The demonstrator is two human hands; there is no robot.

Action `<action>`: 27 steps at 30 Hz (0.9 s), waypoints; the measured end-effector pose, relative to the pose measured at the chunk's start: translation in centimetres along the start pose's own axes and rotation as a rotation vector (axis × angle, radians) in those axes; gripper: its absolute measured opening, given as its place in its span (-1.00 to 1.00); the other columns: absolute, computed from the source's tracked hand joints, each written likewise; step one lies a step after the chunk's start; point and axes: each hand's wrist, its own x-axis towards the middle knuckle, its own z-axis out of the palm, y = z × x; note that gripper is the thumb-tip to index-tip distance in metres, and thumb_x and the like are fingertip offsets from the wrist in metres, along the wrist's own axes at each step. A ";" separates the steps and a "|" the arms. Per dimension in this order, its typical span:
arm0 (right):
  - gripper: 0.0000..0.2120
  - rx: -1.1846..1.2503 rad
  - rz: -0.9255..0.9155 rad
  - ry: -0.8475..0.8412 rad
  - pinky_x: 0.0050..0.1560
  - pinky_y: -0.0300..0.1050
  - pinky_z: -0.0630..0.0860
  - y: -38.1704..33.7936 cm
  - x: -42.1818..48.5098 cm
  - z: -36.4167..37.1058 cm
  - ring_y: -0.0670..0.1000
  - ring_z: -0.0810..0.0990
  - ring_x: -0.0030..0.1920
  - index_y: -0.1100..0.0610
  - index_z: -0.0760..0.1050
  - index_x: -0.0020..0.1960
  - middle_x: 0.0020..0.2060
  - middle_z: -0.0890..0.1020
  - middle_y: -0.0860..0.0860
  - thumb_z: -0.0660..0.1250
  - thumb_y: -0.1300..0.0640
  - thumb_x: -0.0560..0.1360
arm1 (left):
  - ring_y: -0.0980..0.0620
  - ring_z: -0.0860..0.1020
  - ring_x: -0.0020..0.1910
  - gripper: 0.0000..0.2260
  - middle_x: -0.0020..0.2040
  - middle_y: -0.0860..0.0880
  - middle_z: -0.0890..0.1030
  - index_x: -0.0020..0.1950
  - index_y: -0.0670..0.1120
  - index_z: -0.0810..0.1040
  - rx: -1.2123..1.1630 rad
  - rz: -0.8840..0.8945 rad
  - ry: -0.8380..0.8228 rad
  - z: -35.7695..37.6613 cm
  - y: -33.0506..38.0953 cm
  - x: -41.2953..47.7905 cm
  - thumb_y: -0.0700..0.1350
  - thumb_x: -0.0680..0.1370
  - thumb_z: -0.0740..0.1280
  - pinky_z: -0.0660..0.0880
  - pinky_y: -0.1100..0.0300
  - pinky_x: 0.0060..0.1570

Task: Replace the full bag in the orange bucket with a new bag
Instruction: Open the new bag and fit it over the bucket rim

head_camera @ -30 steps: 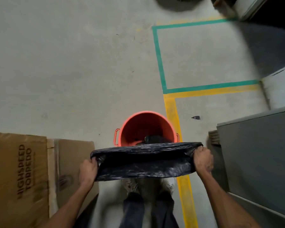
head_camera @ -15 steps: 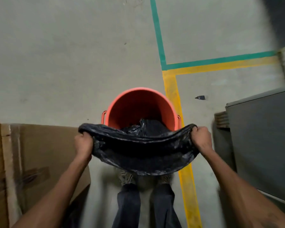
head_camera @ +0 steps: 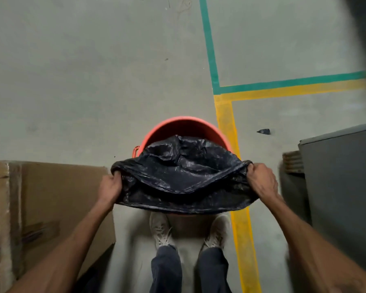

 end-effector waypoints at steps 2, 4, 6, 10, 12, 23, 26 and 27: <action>-0.64 0.130 -0.074 0.112 -0.13 0.07 0.42 -2.0 0.2 -1.2 0.34 0.57 -0.04 0.27 0.49 -0.14 -0.08 0.61 0.36 0.08 0.05 0.63 | -0.08 0.44 -0.24 -0.52 -0.28 -0.22 0.48 -0.26 -0.25 0.45 -0.113 0.035 0.081 0.1 2.5 -0.1 0.05 0.68 0.07 0.31 0.03 -0.25; -0.67 0.256 -0.069 0.290 -0.20 0.09 0.39 -2.5 1.1 -1.4 0.34 0.56 -0.12 0.27 0.47 -0.14 -0.14 0.60 0.36 0.10 0.08 0.64 | -0.11 0.45 -0.28 -0.54 -0.25 -0.25 0.52 -0.20 -0.29 0.48 -0.116 0.087 0.184 0.4 2.8 1.4 0.05 0.67 0.08 0.36 0.00 -0.22; -0.70 0.148 0.090 0.125 -0.06 0.13 0.49 -1.5 1.5 0.0 0.35 0.59 0.00 0.29 0.53 0.03 0.01 0.62 0.36 0.16 0.07 0.60 | -0.28 0.57 -0.16 -0.60 -0.12 -0.37 0.60 -0.05 -0.37 0.57 0.193 0.075 0.063 0.4 0.2 2.5 -0.06 0.66 0.13 0.46 -0.07 -0.14; -0.64 0.124 0.342 -0.125 0.19 0.08 0.46 -0.3 0.6 1.8 0.33 0.53 0.23 0.31 0.49 0.24 0.24 0.54 0.32 0.16 0.14 0.56 | -0.38 0.56 0.09 -0.64 0.08 -0.39 0.60 0.12 -0.36 0.57 0.336 -0.031 -0.013 1.3 -2.9 3.6 -0.11 0.67 0.11 0.49 -0.13 0.11; -0.64 0.139 0.328 -0.089 0.15 0.07 0.46 -0.7 0.7 1.8 0.34 0.54 0.19 0.33 0.50 0.19 0.21 0.55 0.34 0.14 0.11 0.56 | -0.43 0.54 0.09 -0.60 0.06 -0.46 0.57 0.06 -0.44 0.54 0.302 0.005 0.040 1.8 -0.3 2.9 -0.10 0.67 0.12 0.46 -0.14 0.09; -0.62 0.438 -0.045 0.181 -0.38 0.01 0.21 -7.6 6.4 -2.7 0.14 0.37 -0.37 0.18 0.28 -0.39 -0.47 0.37 0.13 0.13 0.09 0.58 | -0.33 0.48 0.21 -0.49 0.27 -0.34 0.50 0.26 -0.31 0.48 -0.115 -0.087 0.190 1.4 9.4 5.6 0.09 0.64 0.02 0.43 -0.09 0.19; -0.64 0.415 0.112 0.145 -0.19 0.01 0.35 -8.8 8.1 -3.2 0.20 0.47 -0.18 0.29 0.46 -0.19 -0.18 0.57 0.27 0.10 0.05 0.59 | -0.34 0.47 0.26 -0.47 0.31 -0.36 0.48 0.32 -0.32 0.45 -0.089 -0.144 0.205 0.9 9.5 7.9 0.09 0.64 0.02 0.44 -0.11 0.26; -0.64 0.408 0.141 0.135 -0.12 0.01 0.37 -9.3 8.6 -3.2 0.22 0.48 -0.13 0.31 0.49 -0.11 -0.06 0.59 0.31 0.10 0.04 0.59 | -0.34 0.47 0.26 -0.47 0.31 -0.36 0.48 0.32 -0.32 0.45 -0.086 -0.159 0.206 0.7 9.5 8.6 0.09 0.64 0.03 0.44 -0.11 0.26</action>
